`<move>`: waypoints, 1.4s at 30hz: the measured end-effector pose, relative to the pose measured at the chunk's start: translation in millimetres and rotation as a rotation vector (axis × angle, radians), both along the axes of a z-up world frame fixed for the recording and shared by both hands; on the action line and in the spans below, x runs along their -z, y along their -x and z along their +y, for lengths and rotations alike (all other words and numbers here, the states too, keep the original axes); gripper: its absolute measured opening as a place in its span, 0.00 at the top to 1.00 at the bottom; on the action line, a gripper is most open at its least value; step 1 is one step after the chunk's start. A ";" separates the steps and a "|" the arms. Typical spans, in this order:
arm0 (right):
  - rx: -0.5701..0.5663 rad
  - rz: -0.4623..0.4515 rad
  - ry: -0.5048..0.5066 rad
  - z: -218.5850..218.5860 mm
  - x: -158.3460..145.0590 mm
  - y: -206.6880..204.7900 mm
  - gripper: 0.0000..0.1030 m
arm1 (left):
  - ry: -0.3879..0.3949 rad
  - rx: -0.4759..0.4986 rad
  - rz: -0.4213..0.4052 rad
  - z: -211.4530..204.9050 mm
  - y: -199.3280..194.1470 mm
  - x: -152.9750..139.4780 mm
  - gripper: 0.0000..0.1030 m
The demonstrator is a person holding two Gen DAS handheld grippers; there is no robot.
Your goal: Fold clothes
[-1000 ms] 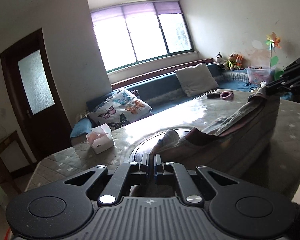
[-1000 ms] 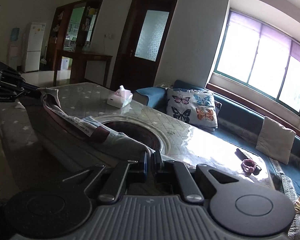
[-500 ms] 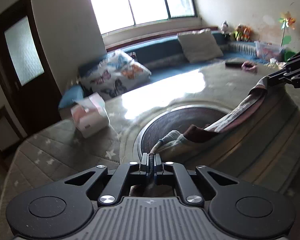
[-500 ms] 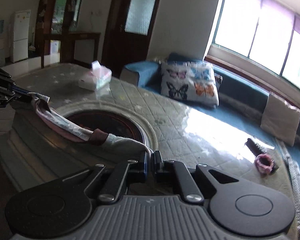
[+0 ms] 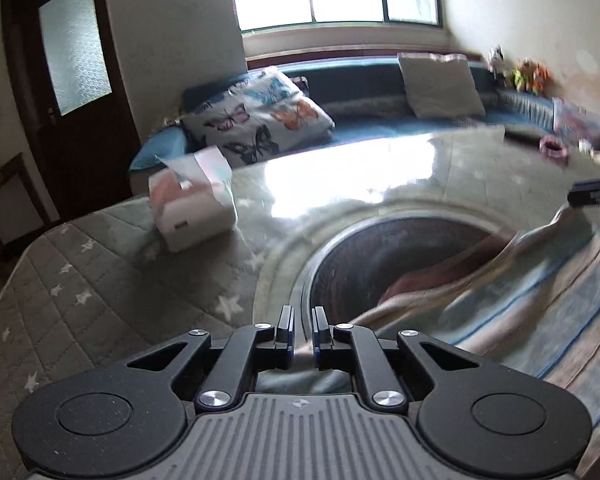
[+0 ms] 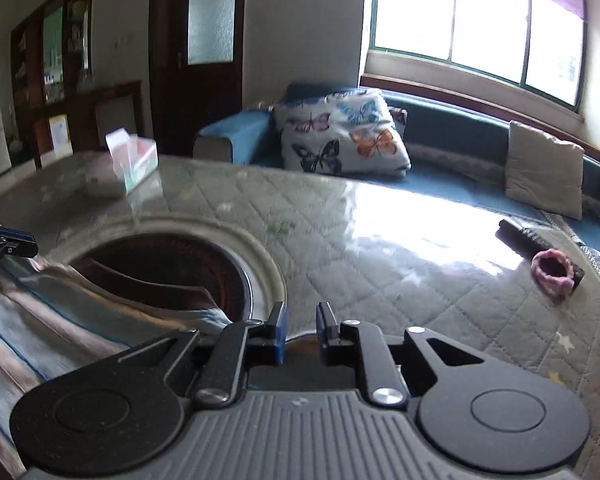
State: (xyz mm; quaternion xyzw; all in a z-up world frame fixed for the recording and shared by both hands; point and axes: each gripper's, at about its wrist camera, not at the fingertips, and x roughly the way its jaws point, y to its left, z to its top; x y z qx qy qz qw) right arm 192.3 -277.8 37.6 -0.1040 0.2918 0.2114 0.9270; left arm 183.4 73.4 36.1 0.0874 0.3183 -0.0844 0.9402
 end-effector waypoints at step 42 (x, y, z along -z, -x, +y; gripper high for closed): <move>0.178 0.136 -0.157 -39.7 43.1 -45.4 0.77 | 0.049 0.028 0.144 -36.8 -39.7 29.0 0.60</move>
